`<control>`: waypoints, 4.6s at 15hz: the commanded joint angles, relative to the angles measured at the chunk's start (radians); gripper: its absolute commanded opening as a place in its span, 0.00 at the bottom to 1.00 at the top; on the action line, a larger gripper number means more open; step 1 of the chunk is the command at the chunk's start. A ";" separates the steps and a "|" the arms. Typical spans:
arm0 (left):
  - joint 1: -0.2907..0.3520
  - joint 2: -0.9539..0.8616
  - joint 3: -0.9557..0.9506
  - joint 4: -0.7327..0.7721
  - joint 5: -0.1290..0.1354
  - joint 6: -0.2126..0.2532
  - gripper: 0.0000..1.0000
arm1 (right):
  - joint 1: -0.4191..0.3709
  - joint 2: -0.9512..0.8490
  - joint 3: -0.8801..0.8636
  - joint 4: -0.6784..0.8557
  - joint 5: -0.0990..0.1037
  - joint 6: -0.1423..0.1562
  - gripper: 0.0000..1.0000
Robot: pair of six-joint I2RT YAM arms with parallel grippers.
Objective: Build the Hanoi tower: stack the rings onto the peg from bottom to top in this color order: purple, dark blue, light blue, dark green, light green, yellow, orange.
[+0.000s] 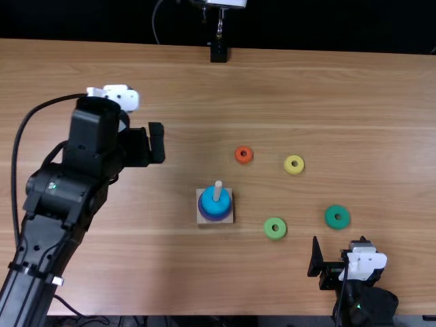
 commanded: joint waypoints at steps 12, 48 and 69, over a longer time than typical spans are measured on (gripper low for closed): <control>0.172 -0.588 -0.682 0.439 -0.058 0.245 1.00 | -0.012 -0.007 -0.119 -0.062 0.010 0.003 1.00; 0.229 -1.392 -1.414 0.412 0.032 0.234 1.00 | -0.012 -0.007 -0.119 -0.062 0.010 0.001 1.00; 0.218 -1.392 -1.414 0.202 0.045 0.236 1.00 | -0.012 -0.007 -0.119 -0.064 0.008 0.006 1.00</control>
